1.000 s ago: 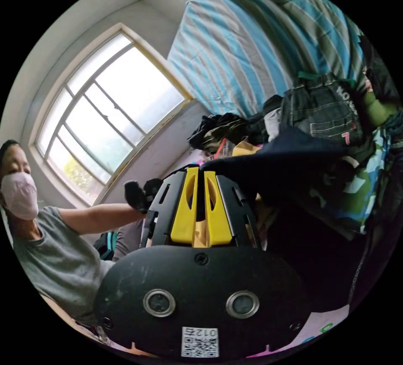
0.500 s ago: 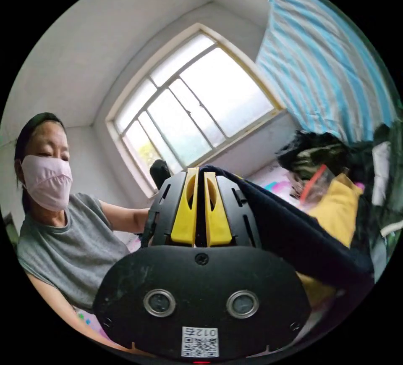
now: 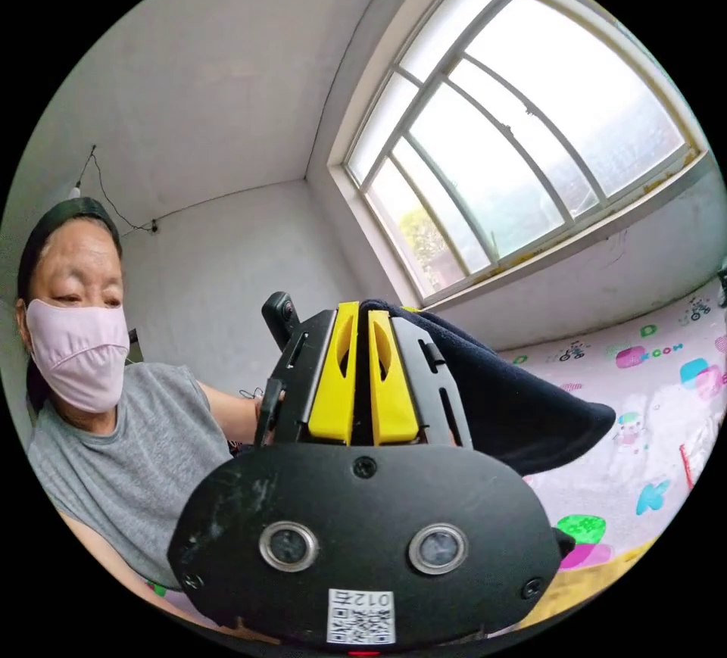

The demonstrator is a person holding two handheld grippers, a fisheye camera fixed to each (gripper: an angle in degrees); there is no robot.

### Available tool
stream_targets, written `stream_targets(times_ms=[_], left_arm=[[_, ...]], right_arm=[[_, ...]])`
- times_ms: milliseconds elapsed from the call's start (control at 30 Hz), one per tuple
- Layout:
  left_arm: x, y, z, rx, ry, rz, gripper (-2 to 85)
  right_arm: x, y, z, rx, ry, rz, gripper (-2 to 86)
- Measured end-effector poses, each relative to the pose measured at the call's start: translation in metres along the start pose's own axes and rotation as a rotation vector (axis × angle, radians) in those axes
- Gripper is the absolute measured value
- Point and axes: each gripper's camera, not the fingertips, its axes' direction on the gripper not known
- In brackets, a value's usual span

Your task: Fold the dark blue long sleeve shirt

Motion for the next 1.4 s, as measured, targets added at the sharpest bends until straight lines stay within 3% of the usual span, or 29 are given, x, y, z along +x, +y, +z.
stream_targets(times_ms=[233,400,533,700,967,1167,1400], left_arm=[[-0.084,0.113,-0.023,-0.144,0.067,-0.123,-0.5],[-0.129,0.214,0.041,-0.427,0.189,-0.191,-0.5],[-0.145,0.305,0.094,-0.611,0.309,-0.292,-0.5],[-0.189,0.363,0.099,-0.553,0.342,-0.473,-0.5],[-0.25,0.415,0.106,-0.548,0.364,-0.526,-0.5],[-0.284,0.448,0.116,-0.572,0.389,-0.565,-0.5],[-0.315,0.471,0.118,-0.587,0.401,-0.567,-0.5]], right_arm=[[0.019,-0.039,0.156,-0.183,-0.009,0.045,-0.4],[0.064,-0.034,0.264,-0.364,0.211,0.214,0.1],[0.082,-0.011,0.323,-0.489,0.504,0.279,0.1],[0.079,-0.018,0.363,-0.563,0.598,0.275,2.7],[0.071,0.002,0.455,-0.996,0.666,0.082,7.7],[0.103,-0.038,0.466,-0.821,0.548,0.288,7.2],[0.109,-0.049,0.522,-0.887,0.403,0.342,8.2]])
